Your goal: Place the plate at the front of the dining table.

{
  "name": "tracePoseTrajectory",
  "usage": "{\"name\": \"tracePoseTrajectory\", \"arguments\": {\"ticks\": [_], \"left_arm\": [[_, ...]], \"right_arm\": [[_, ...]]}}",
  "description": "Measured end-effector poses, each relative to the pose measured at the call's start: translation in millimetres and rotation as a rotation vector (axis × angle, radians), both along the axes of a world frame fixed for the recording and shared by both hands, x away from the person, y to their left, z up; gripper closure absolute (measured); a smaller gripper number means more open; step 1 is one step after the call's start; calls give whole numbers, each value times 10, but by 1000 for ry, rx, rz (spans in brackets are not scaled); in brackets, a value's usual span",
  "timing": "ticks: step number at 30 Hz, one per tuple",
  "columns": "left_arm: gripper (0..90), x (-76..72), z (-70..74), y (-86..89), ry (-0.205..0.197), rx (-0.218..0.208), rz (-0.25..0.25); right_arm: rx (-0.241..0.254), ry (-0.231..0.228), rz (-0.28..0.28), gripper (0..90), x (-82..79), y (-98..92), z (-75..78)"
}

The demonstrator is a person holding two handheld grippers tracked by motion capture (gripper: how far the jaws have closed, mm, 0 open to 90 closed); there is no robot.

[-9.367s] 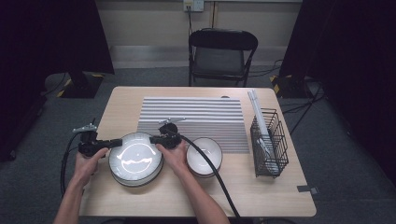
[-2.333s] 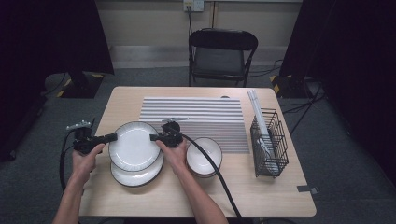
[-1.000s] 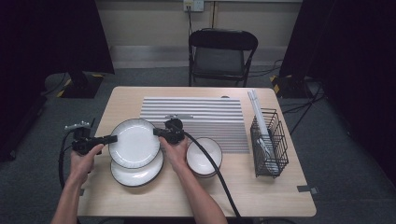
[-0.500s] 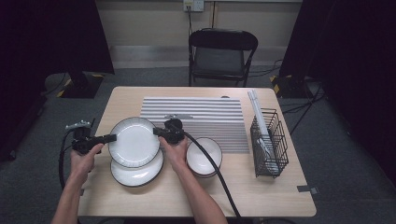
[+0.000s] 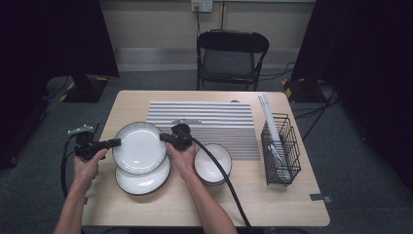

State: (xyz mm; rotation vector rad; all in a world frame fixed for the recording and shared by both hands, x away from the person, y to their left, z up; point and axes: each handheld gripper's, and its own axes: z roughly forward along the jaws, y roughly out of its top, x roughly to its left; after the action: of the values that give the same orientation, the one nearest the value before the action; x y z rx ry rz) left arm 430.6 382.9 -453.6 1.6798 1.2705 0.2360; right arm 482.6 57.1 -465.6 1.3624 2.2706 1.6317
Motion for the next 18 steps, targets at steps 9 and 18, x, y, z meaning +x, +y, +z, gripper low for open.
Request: {"name": "tracePoseTrajectory", "arguments": {"ticks": [9, 18], "left_arm": [[850, -28, -15, -17, -20, -10, 30], [851, -16, -13, -11, -20, -7, 21]], "right_arm": [[21, 41, 8, 858, 22, -2, -19], [15, 53, 23, 831, 39, 42, -41]]}}
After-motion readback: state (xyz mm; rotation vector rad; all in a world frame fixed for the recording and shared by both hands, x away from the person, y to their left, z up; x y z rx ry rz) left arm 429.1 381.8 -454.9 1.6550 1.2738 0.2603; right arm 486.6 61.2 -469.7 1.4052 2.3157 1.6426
